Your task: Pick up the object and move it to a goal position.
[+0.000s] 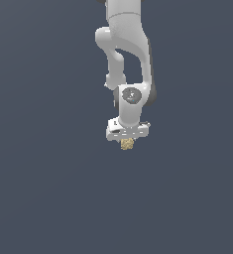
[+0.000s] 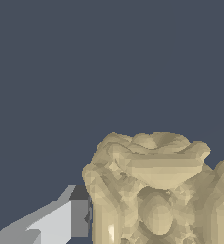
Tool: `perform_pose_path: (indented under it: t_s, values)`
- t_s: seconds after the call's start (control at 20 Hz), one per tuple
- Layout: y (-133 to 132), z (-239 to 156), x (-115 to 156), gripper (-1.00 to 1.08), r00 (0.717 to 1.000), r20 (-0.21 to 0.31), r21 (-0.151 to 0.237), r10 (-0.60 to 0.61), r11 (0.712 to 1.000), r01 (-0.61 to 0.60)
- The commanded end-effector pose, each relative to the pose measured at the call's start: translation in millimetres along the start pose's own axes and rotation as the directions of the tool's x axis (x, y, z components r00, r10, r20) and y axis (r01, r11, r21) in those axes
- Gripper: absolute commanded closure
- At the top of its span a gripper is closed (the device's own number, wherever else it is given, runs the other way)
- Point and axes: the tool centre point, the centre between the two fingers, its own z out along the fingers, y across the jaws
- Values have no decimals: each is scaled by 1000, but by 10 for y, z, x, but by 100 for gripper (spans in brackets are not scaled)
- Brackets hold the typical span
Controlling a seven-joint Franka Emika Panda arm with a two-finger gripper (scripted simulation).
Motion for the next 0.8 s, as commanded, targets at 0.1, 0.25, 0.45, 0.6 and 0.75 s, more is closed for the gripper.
perform_pose_path:
  t_s: [0.1, 0.25, 0.45, 0.6, 0.75]
  values:
    - [180, -28, 277, 108, 1000, 0, 0, 0, 1000, 0]
    - [297, -45, 462, 108, 1000, 0, 0, 0, 1000, 0]
    - [440, -66, 695, 108, 1000, 0, 0, 0, 1000, 0]
    - [529, -79, 841, 108, 1000, 0, 0, 0, 1000, 0]
    - [597, -89, 956, 108, 1000, 0, 0, 0, 1000, 0]
